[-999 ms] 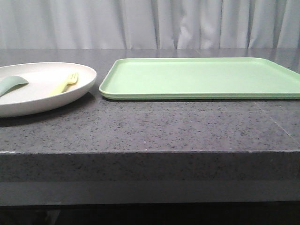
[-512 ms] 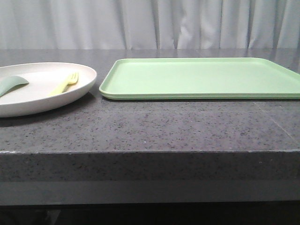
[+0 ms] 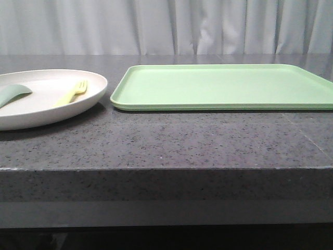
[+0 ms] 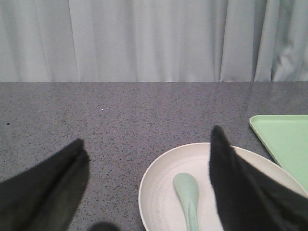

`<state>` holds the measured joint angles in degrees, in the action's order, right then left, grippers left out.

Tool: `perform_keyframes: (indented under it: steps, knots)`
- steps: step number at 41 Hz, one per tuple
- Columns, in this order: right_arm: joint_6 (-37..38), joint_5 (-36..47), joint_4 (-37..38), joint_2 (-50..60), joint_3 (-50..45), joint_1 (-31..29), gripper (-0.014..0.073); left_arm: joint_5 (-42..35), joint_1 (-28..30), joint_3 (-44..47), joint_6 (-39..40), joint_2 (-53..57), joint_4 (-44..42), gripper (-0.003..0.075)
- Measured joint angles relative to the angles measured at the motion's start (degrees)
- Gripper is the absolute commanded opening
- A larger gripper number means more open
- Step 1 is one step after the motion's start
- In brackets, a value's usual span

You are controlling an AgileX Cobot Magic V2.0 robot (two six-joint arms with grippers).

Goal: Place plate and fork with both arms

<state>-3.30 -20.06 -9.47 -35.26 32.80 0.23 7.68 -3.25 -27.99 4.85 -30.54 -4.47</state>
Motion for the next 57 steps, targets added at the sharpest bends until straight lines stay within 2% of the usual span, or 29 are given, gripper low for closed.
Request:
perform_keyframes:
  steps: [9, 14, 21, 29, 37, 46, 57]
  knots:
    - [0.0, 0.1, 0.0, 0.0, 0.0, 0.0, 0.0645, 0.8, 0.0, -0.5, 0.1, -1.5, 0.8, 0.0585]
    - [0.0, 0.1, 0.0, 0.0, 0.0, 0.0, 0.0645, 5.9, 0.0, -5.7, 0.1, -6.8, 0.0, 0.0568]
    - [0.0, 0.1, 0.0, 0.0, 0.0, 0.0, 0.0645, 19.5, 0.0, -18.6, 0.1, -19.3, -4.2, 0.0568]
    - [0.0, 0.1, 0.0, 0.0, 0.0, 0.0, 0.0645, 37.0, 0.0, -31.9, 0.2, -34.3, -4.3, 0.0566]
    - [0.0, 0.1, 0.0, 0.0, 0.0, 0.0, 0.0645, 47.2, 0.0, -40.1, 0.3, -46.9, -2.8, 0.0566]
    - [0.0, 0.1, 0.0, 0.0, 0.0, 0.0, 0.0645, 50.2, 0.0, -42.9, 0.3, -57.5, -2.7, 0.0566]
    - [0.0, 0.1, 0.0, 0.0, 0.0, 0.0, 0.0645, 49.3, 0.0, -43.4, 0.3, -62.1, -2.7, 0.0566]
